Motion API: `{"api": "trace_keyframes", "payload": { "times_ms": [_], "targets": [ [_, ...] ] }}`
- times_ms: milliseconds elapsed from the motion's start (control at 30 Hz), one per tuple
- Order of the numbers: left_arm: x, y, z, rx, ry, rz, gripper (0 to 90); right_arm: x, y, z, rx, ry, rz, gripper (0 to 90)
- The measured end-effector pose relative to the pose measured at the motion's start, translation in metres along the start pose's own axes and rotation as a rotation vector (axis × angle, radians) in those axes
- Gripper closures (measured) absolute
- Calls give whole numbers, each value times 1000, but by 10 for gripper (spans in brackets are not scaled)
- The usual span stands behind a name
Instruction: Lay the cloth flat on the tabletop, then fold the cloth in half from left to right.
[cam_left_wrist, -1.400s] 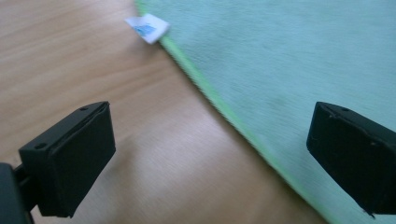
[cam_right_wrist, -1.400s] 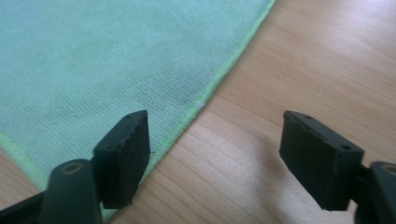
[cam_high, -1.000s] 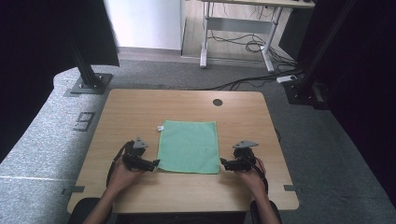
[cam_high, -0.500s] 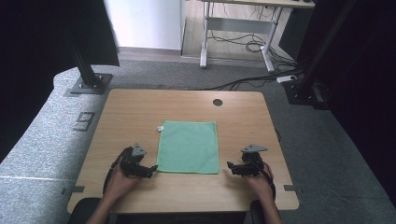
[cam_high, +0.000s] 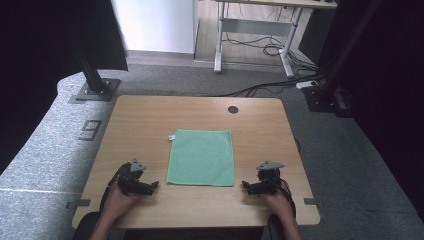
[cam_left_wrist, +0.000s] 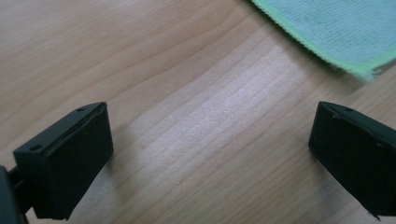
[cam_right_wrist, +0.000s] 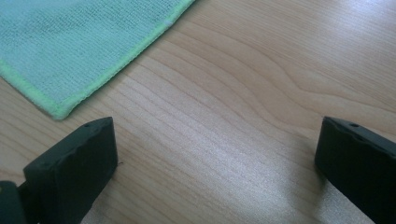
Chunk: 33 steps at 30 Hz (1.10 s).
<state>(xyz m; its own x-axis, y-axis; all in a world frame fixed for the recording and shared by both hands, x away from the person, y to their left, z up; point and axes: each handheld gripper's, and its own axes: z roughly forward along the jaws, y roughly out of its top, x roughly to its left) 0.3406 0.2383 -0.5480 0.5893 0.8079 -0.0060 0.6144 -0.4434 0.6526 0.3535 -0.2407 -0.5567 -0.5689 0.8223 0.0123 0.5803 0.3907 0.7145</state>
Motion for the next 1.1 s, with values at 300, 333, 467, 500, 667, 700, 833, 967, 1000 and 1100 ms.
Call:
{"api": "trace_keyframes", "payload": {
  "times_ms": [300,333,467,500,667,700,833,967,1000,1100],
  "targets": [
    [1,-1,0,-8,-10,11,0,0,0,0,0,-1,-1,0],
    [1,-1,0,-8,-10,11,0,0,0,0,0,-2,-1,0],
    [1,-1,0,-7,-10,11,0,0,0,0,-1,-2,0,0],
    [1,-1,0,-7,-10,11,0,0,0,0,-1,-2,0,0],
    [1,-1,0,-8,-10,11,0,0,0,0,-1,-3,1,0],
    [1,-1,0,-8,-10,11,0,0,0,0,-1,-3,1,0],
    [1,0,0,0,-10,8,0,1,0,0,5,-6,4,0],
    [3,6,2,13,-18,-16,0,2,2,-1,19,-16,20,0],
    [5,8,3,10,-26,-25,0,3,3,-1,24,-17,25,0],
    [8,16,5,1,-27,-28,0,6,5,1,28,-7,28,0]
  ]
}}
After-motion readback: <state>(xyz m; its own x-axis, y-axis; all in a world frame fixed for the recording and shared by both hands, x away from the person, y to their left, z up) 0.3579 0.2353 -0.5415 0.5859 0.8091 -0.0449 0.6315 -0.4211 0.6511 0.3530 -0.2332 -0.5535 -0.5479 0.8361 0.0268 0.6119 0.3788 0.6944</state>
